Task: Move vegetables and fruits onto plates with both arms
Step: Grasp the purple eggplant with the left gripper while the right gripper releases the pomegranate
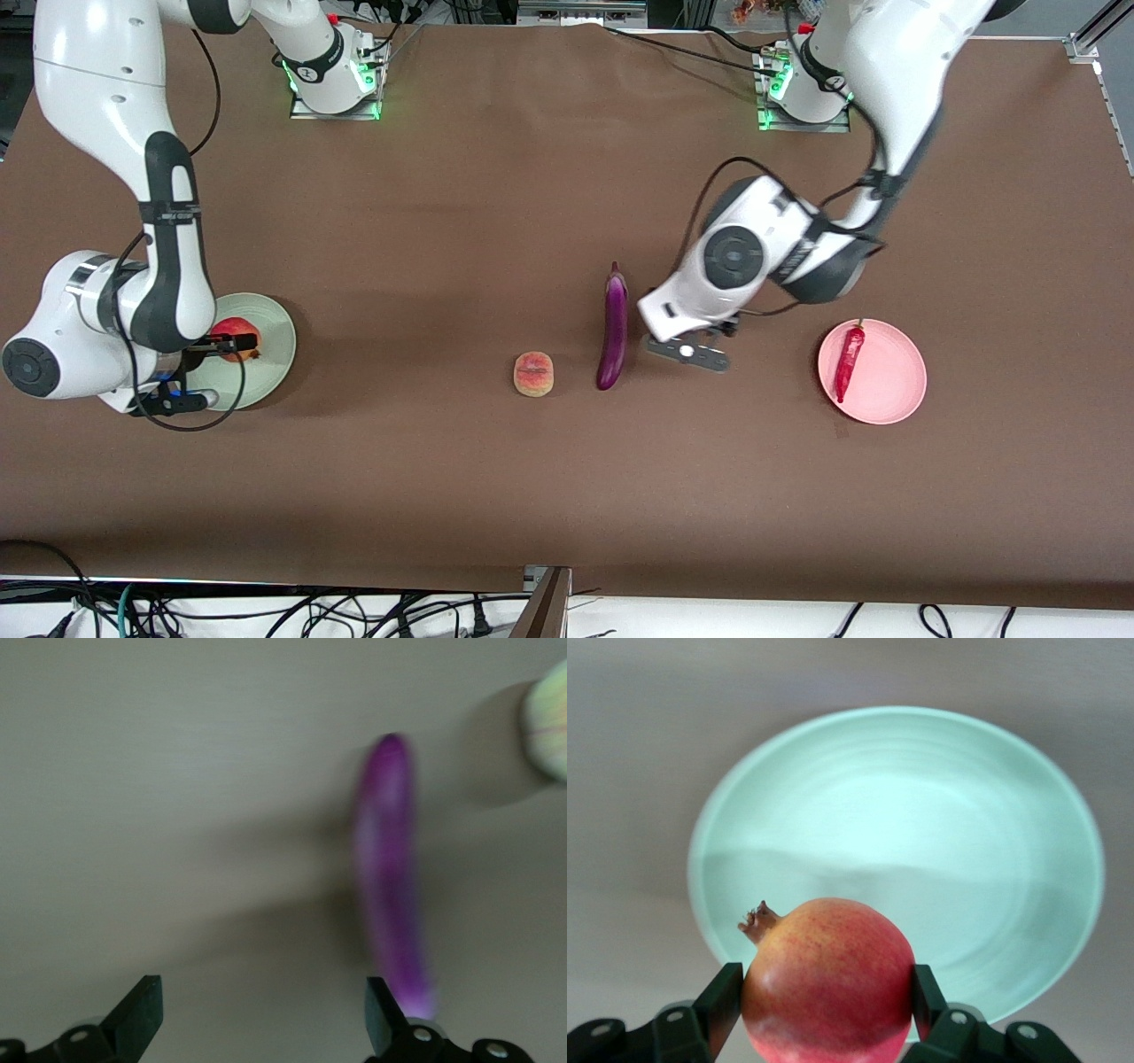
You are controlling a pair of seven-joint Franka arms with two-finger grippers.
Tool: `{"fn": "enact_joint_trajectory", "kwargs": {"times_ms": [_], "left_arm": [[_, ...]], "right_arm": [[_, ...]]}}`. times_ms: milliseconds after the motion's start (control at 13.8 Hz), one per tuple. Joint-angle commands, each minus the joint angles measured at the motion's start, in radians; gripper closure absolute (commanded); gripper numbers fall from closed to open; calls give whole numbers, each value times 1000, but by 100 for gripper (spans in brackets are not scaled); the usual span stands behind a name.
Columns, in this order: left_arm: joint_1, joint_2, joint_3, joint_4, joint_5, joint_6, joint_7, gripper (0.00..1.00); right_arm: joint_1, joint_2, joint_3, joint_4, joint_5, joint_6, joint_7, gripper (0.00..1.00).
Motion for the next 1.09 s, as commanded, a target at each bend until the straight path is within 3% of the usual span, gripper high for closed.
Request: {"fn": "enact_joint_trajectory", "kwargs": {"times_ms": [0,290,363,508,580,653,725,1016], "left_arm": [[-76,74,35,61,11,121,-207,0],[-108,188,51,60,122,268,-247,0],[-109,212,49,60,168,290,-250,6],[-114,216,49,58,173,285,-259,61],[-113,216,48,55,172,284,-288,80],[-108,214,48,55,172,284,-317,93],[-100,208,48,55,172,281,-324,99],[-45,127,43,71,169,100,-313,100]], "right_arm": [[-15,7,11,2,-18,9,-20,76],[-40,27,11,1,-21,38,-58,76],[-48,32,11,-1,-21,51,-78,76],[-52,38,11,-2,-20,55,-92,73],[-51,36,11,1,-17,55,-84,42],[-51,33,13,5,-5,51,-81,0],[-51,23,14,11,11,43,-84,0],[21,9,19,99,26,-53,-70,0]]}}
